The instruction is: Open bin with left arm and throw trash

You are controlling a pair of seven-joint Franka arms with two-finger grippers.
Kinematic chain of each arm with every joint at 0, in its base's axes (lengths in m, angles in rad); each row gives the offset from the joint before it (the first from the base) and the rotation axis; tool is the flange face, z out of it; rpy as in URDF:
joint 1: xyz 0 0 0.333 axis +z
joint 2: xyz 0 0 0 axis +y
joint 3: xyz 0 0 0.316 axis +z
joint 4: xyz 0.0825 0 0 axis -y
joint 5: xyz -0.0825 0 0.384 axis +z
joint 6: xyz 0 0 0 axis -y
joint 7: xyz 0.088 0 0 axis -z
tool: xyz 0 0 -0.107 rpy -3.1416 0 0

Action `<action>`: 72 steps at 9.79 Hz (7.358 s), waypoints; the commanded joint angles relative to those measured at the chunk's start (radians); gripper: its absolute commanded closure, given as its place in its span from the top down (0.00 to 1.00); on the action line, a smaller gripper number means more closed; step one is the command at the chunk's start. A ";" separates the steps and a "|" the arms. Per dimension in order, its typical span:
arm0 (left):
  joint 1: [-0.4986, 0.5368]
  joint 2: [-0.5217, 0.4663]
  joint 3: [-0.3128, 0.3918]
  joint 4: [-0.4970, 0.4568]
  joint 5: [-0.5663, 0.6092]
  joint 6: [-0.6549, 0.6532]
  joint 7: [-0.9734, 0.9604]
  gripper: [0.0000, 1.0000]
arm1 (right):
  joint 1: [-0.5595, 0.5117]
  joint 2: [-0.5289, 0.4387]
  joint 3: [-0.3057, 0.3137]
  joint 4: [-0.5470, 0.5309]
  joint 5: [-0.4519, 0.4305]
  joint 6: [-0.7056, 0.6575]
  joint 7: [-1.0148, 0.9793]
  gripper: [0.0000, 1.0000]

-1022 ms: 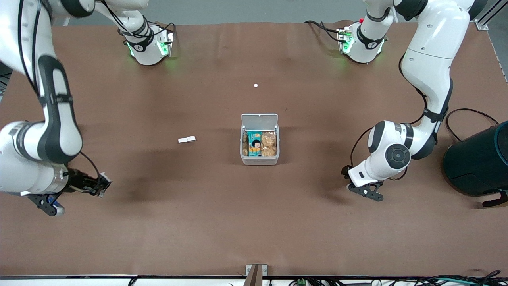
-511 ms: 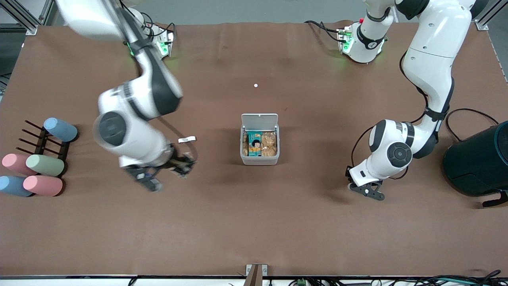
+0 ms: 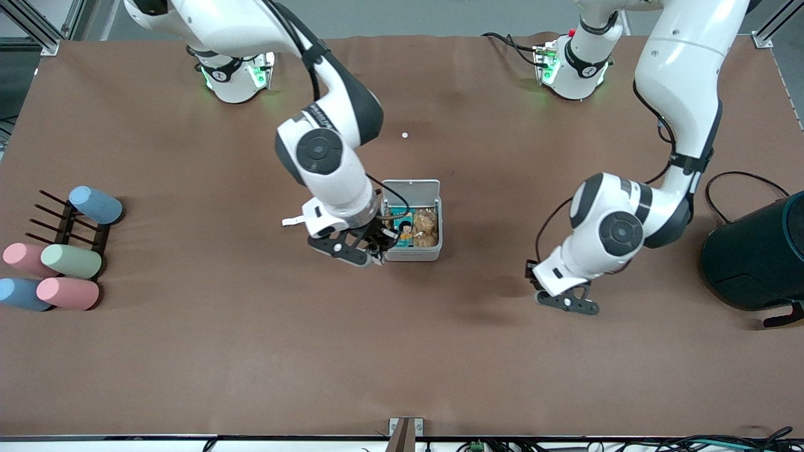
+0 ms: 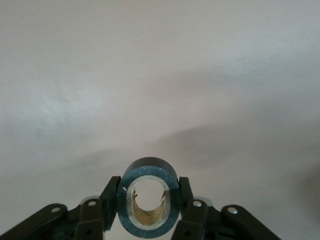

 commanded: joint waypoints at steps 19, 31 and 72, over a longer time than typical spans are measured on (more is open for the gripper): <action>-0.260 0.001 -0.120 0.051 0.027 -0.036 -0.660 0.00 | -0.169 -0.105 -0.010 -0.056 0.122 -0.267 -0.244 1.00; -0.302 0.056 -0.117 0.048 0.175 -0.030 -0.730 1.00 | -0.264 -0.251 -0.010 -0.791 0.237 0.254 -0.020 1.00; 0.106 -0.551 0.268 0.159 -0.117 -0.712 0.168 1.00 | 0.029 0.048 -0.009 -0.044 0.311 0.072 0.387 0.67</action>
